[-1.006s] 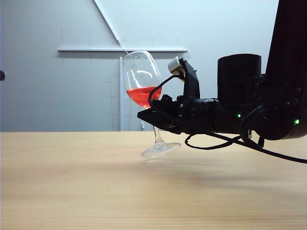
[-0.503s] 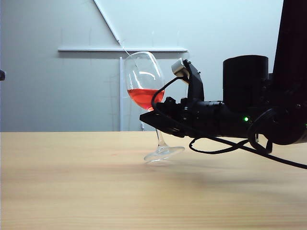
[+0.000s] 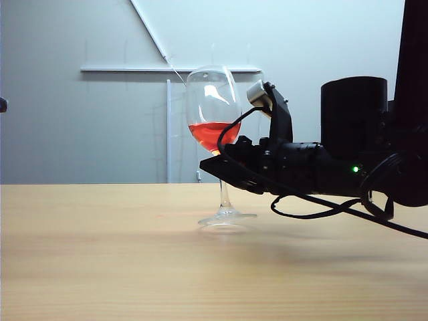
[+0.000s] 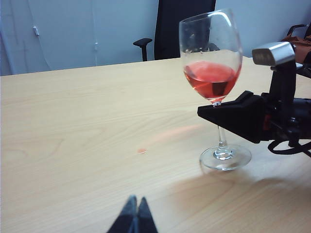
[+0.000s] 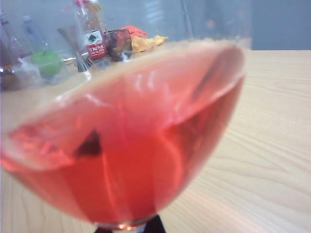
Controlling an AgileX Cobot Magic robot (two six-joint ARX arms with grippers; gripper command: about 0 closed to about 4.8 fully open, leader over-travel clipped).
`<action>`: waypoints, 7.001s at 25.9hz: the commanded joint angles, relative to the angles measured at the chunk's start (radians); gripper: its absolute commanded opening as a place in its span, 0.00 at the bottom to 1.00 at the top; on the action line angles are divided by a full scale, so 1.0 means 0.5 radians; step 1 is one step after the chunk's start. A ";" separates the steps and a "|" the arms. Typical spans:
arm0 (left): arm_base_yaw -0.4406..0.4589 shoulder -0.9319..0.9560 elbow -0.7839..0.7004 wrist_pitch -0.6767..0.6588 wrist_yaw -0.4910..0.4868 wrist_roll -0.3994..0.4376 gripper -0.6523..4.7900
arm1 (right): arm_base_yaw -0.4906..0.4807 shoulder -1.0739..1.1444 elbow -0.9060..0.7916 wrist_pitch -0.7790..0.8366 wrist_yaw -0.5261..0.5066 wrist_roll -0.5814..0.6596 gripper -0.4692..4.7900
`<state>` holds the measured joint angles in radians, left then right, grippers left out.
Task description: Gently pick up the goblet, rotate it counterclockwise for two full turns (viewing from above), and then place it back on the table.
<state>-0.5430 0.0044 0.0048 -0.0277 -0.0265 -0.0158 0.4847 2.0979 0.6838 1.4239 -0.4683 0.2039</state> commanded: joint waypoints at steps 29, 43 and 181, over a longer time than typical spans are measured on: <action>0.000 0.003 0.008 0.012 0.009 0.002 0.11 | 0.005 0.014 -0.124 -0.105 -0.101 -0.259 0.08; 0.000 0.003 0.008 0.013 0.009 0.002 0.11 | 0.005 0.014 -0.125 -0.343 -0.154 -0.365 0.08; 1.125 0.003 0.008 0.012 0.009 0.002 0.11 | -0.741 -4.017 -1.337 -2.282 1.156 -0.415 0.08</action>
<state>0.0193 0.0044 0.0048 -0.0277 -0.0257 -0.0158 0.1188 0.0982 0.0196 0.2626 0.0914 -0.0174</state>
